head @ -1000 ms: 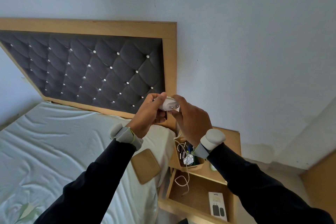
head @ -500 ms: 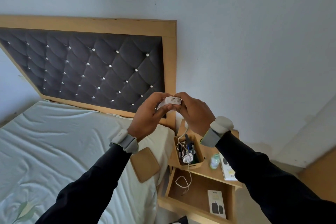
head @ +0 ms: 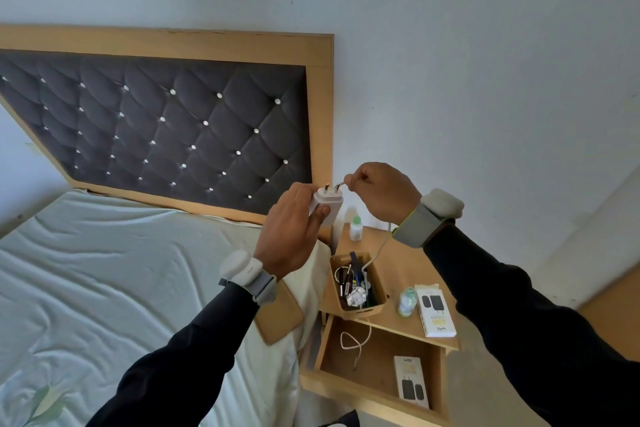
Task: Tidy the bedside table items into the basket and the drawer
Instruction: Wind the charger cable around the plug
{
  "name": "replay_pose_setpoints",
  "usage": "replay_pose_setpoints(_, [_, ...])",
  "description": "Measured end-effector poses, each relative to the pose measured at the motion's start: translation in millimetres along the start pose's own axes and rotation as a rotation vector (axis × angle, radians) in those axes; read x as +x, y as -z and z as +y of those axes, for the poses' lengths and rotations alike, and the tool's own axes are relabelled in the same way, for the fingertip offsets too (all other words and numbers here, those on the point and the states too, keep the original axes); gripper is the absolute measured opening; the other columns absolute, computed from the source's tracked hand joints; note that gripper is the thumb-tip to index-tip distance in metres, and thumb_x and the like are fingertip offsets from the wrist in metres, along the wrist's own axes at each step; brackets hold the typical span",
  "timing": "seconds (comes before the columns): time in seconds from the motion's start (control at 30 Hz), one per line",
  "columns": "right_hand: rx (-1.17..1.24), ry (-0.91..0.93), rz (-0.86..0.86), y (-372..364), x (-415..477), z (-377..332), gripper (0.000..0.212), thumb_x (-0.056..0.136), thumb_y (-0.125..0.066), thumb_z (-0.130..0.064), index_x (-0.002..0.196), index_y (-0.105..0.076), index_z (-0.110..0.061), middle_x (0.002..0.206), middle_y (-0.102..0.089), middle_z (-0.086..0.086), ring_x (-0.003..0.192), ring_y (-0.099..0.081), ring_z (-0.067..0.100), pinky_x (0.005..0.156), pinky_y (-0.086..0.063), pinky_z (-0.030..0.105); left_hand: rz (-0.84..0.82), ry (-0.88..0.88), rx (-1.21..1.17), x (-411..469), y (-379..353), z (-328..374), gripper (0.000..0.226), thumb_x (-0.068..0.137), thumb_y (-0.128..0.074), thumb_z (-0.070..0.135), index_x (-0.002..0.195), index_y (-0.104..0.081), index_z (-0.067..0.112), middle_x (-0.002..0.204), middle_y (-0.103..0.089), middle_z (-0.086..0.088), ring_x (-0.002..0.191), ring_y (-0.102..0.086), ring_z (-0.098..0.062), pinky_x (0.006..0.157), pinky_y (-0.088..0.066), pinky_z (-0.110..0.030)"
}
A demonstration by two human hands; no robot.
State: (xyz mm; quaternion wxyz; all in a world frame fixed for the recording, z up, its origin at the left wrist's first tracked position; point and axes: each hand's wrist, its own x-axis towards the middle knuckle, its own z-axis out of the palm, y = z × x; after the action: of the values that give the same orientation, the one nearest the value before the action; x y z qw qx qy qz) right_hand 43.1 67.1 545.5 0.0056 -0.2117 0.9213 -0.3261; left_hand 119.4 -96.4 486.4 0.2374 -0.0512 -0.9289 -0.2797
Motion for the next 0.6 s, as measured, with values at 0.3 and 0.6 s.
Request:
replay_pose_setpoints(0.3, [0.296,0.088,-0.015,-38,-35,-11,0.028,0.103,-0.038,-0.025,0.079,-0.051,-0.019,0.063,-0.047,-0.008,0.059,-0.043,0.009,0.065,-0.036,0.032,-0.061,0.226,-0.35,11,2,5,0.022,0.102,-0.042,0.036,0.113,-0.051,0.019,0.102,-0.059,-0.001,0.091,-0.059,-0.019,0.078,-0.052,-0.038])
replay_pose_setpoints(0.6, [0.634,0.093,-0.2,-61,-57,1,0.029,0.104,-0.039,-0.013,0.086,-0.058,0.0,0.057,-0.042,-0.004,0.047,-0.038,0.001,0.053,-0.032,0.013,-0.048,0.494,-0.857,16,19,13,0.028,0.105,-0.038,0.028,0.114,-0.051,0.005,0.096,-0.056,-0.008,0.082,-0.057,-0.016,0.067,-0.051,-0.028])
